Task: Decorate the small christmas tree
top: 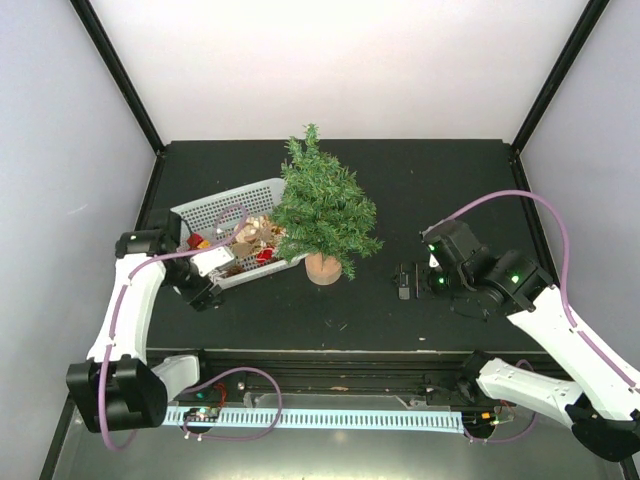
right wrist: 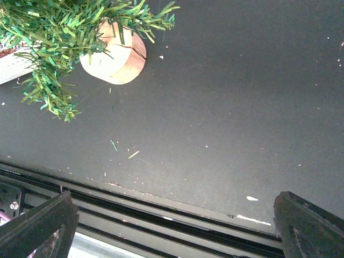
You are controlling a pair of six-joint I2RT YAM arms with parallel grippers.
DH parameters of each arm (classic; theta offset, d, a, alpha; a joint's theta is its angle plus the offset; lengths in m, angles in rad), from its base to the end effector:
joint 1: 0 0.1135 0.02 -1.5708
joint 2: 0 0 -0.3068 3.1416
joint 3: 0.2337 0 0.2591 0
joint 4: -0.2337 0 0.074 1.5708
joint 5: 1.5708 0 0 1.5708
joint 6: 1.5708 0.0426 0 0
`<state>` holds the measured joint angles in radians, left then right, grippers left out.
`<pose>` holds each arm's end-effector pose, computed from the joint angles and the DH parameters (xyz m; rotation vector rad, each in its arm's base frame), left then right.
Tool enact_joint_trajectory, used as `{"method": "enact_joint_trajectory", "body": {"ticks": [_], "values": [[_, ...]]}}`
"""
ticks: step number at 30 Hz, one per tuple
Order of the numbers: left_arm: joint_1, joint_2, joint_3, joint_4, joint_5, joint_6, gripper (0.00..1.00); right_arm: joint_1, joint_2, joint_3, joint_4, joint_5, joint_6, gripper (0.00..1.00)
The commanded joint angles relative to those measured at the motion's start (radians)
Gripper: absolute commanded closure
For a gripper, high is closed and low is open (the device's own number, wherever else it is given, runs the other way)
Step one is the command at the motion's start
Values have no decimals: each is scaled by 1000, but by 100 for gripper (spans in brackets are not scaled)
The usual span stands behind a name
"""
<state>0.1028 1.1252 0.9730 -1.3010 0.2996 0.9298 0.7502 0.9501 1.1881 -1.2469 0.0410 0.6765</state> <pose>0.1599 0.0039 0.2975 1.1797 2.6249 -0.2941 0.0996 0.0904 0.3822 -0.0820 2.6520 0.4599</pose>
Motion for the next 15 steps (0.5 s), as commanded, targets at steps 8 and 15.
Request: {"method": "enact_joint_trajectory", "body": {"ticks": [8,15], "values": [[171,303,437,186,23,110,18,-3,6,12,10,-12,-17,0],[171,627,690,161,32,352,16,-4,-8,-8,5,-36,19,0]]}}
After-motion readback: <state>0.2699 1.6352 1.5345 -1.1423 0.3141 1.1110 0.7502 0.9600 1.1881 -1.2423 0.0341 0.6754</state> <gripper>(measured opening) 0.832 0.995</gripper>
